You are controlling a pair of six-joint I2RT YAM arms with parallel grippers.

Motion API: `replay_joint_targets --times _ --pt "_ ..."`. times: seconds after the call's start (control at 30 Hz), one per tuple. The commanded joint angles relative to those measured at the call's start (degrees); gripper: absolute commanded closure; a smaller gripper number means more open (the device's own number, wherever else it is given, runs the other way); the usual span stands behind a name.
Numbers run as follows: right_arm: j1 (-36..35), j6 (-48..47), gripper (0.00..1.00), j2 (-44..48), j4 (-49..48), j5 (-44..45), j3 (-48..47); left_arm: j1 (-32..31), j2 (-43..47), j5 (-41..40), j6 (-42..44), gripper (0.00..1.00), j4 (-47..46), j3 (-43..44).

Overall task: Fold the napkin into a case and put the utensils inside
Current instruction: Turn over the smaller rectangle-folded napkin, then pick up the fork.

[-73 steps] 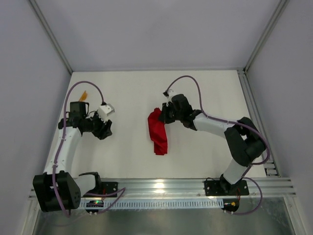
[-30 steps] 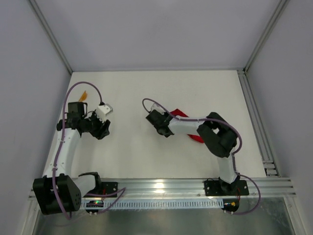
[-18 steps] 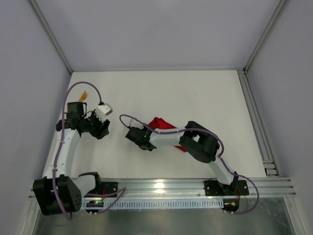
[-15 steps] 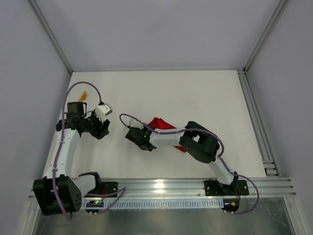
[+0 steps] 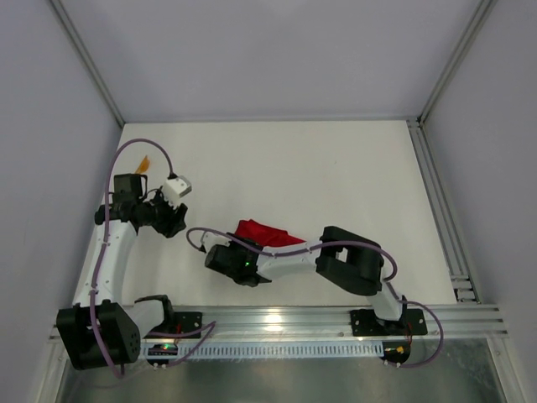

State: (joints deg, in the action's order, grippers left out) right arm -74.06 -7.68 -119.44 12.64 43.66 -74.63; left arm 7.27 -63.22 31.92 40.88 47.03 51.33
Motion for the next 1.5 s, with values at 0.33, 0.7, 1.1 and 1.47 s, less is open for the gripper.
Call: replay_joint_targets --times 0.33,0.7,1.1,1.47 --pt "-4.86 0.21 0.31 10.0 -9.64 -22.9 6.42 0.82 0.73 -0.54 -0.45 0.46 -0.26 2.37" --pt "9.6 12.33 0.29 34.76 -19.73 -32.75 20.54 7.74 -5.59 -20.92 -17.67 0.33 -17.92 4.12" --pt "17.37 12.42 0.3 48.06 -25.29 -29.06 30.68 14.96 -32.74 -30.52 -17.94 0.44 -25.4 18.53" --pt "24.4 19.98 0.13 56.85 -47.24 -33.81 41.49 19.36 -49.54 -29.28 -19.79 0.45 -19.86 36.38"
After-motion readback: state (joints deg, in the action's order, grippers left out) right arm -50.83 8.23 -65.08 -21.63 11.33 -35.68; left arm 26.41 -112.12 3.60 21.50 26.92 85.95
